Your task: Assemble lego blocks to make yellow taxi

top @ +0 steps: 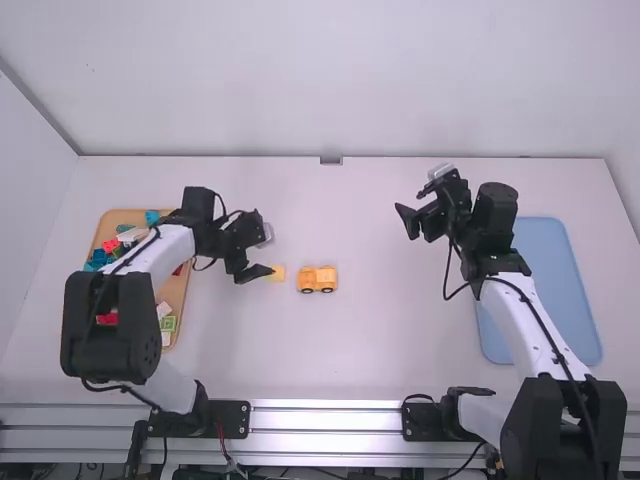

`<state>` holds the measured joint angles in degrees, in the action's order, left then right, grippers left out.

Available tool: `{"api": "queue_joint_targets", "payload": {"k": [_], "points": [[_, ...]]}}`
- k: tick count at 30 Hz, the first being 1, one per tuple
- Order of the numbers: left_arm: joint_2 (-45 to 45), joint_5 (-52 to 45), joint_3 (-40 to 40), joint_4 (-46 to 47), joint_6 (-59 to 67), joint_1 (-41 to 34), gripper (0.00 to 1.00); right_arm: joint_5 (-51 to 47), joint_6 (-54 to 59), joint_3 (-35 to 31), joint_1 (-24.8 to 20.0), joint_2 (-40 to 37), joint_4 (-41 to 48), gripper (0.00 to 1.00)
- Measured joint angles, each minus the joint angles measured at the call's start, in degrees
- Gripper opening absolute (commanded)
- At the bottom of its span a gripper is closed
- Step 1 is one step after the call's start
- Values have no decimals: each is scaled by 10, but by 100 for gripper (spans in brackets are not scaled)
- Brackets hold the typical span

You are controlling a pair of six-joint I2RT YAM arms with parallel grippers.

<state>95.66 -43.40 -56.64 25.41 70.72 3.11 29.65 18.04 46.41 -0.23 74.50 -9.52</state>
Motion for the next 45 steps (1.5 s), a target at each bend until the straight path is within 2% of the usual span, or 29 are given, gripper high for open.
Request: {"api": "queue_joint_targets", "payload": {"k": [5, 10, 11, 17, 21, 28, 31, 32, 36, 38, 39, 45], "points": [[54, -76, 30, -23, 69, 18, 99, 0, 2, -1, 7, 0, -6, 98], [113, -106, 34, -8, 121, 20, 100, 0, 4, -3, 28, 0, -6, 98], [123, -108, 33, -13, 128, 21, 97, 0, 5, -4, 32, 0, -5, 98], [172, -119, 33, -52, 147, 45, 95, 0, 19, -6, 50, 0, -3, 98], [191, -121, 33, -62, 149, 59, 89, 0, 24, -7, 59, 0, -2, 98], [218, -131, 30, -120, 146, 52, 84, 0, 31, -7, 62, 0, -2, 98], [237, -147, 27, -137, 142, 41, 66, 0, 31, -7, 62, 0, -1, 98], [237, -148, 27, -138, 139, 40, 65, 0, 31, -7, 62, 0, 0, 98], [239, -149, 26, -142, 139, 37, 49, 0, 32, -7, 62, 0, 5, 98], [239, -149, 26, -142, 139, 37, 46, 0, 33, -7, 62, 0, 7, 98], [239, -149, 26, -142, 139, 37, 41, 0, 33, -7, 62, 0, 7, 98], [239, -149, 26, -139, 149, 37, 35, 0, 34, -7, 62, 0, 14, 98]]}}
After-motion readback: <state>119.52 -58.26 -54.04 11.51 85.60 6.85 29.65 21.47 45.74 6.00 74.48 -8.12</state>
